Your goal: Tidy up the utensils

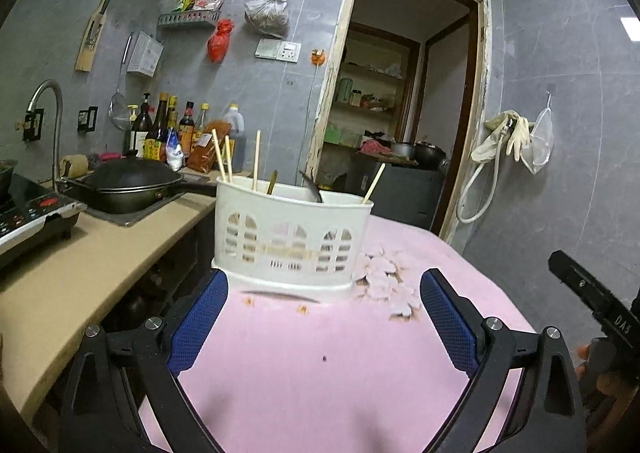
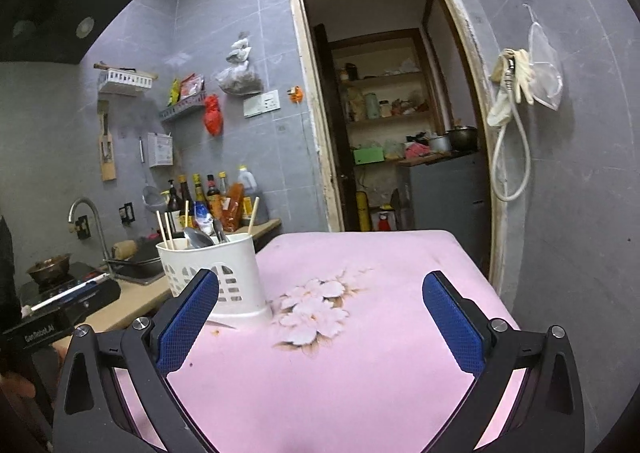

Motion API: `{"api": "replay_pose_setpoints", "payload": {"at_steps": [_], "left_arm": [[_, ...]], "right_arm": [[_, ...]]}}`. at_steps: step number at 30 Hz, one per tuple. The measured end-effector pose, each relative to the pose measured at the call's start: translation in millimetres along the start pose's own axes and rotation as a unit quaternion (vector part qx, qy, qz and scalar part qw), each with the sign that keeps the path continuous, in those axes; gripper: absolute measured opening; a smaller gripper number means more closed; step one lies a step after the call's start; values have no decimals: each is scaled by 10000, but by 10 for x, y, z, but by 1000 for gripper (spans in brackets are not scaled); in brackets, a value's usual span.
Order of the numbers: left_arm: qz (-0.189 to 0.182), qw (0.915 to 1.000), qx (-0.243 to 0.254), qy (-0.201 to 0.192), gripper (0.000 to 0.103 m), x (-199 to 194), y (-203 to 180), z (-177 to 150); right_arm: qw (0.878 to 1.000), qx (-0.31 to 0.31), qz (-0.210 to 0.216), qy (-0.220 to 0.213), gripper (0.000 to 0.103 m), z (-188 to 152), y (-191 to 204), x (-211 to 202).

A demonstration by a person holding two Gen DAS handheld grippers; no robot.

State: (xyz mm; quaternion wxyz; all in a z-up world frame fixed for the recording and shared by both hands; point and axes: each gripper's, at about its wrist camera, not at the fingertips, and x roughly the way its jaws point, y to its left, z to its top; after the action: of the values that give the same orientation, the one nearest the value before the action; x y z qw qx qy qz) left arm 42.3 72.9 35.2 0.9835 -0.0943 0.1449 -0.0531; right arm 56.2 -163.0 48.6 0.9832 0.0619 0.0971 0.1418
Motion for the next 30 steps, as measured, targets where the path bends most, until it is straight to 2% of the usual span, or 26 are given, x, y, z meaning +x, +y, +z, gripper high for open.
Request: {"api": "replay_pose_setpoints", "payload": {"at_steps": [30], "left_arm": [[176,9997,151,65,94,-84,67,-189]], "right_arm": [[9999,1,-40,112,103,-183,71,-119]]}}
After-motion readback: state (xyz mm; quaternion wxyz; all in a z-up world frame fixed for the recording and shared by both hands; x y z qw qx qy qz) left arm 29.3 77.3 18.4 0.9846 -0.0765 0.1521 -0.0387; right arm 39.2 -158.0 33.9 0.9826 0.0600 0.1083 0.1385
